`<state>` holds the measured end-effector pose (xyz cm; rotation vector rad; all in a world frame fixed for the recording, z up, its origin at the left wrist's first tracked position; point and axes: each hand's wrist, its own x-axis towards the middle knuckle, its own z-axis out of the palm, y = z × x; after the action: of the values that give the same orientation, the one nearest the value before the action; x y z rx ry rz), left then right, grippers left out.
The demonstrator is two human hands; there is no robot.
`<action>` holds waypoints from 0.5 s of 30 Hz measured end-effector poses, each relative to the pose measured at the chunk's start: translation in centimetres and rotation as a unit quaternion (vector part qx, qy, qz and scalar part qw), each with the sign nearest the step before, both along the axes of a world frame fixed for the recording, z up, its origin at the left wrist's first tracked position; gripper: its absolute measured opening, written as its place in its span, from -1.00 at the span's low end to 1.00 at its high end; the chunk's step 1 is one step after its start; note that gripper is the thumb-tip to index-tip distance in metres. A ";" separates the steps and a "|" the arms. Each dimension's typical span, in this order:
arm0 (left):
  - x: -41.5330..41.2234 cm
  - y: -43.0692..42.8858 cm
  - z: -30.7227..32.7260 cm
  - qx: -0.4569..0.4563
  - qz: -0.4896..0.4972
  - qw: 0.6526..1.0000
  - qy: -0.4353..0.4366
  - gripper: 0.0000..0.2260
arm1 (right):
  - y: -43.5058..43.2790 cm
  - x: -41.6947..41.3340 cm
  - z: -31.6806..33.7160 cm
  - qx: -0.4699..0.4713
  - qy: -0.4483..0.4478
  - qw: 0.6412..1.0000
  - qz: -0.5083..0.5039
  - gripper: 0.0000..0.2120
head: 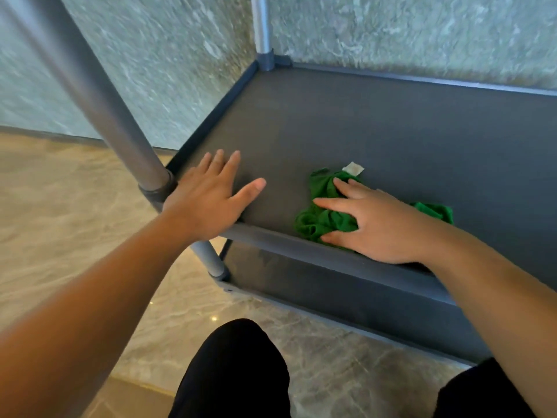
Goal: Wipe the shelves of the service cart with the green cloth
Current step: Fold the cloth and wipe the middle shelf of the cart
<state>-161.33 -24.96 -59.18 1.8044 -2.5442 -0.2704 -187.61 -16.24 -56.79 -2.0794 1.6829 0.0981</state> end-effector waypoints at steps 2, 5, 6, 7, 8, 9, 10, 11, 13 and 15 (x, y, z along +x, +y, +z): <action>0.2 0.3 -0.1 -0.010 -0.001 1.000 0.010 -0.08 | -2.0 2.6 0.0 -0.013 0.006 0.999 0.045 -0.35; 0.3 0.6 -0.2 -0.040 0.001 0.999 0.033 -0.02 | -5.0 6.6 -0.2 -0.042 0.011 0.994 0.100 -0.35; 0.3 0.7 -0.3 -0.051 0.003 0.998 0.039 0.00 | -6.0 7.9 -0.4 -0.050 0.003 0.992 0.116 -0.36; 0.2 0.8 -0.4 -0.060 0.005 0.997 0.049 0.01 | -7.1 9.0 -0.7 -0.057 -0.007 0.989 0.134 -0.35; 0.2 0.9 -0.4 -0.066 0.009 0.996 0.063 0.02 | -7.9 10.0 -0.9 -0.066 -0.017 0.986 0.152 -0.32; 0.2 1.0 -0.5 -0.068 0.014 0.995 0.077 0.03 | -8.7 10.7 -1.1 -0.075 -0.027 0.983 0.167 -0.29; 0.2 1.0 -0.5 -0.070 0.016 0.993 0.090 0.03 | -9.3 11.3 -1.0 -0.083 -0.040 0.980 0.176 -0.28; 0.3 1.1 -0.4 -0.071 0.016 0.992 0.098 0.03 | -9.8 11.7 -0.9 -0.088 -0.055 0.978 0.182 -0.30; 0.4 1.1 -0.4 -0.070 0.021 0.991 0.112 0.04 | -10.2 12.0 -0.6 -0.095 -0.082 0.972 0.199 -0.37; 0.5 0.8 -0.4 -0.063 0.030 0.990 0.122 0.06 | -10.1 11.8 -0.6 -0.100 -0.075 0.967 0.220 -0.44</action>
<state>-160.79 -24.14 -59.54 1.6831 -2.2847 -0.3017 -175.80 -26.35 -57.43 -2.5126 1.1596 -0.0910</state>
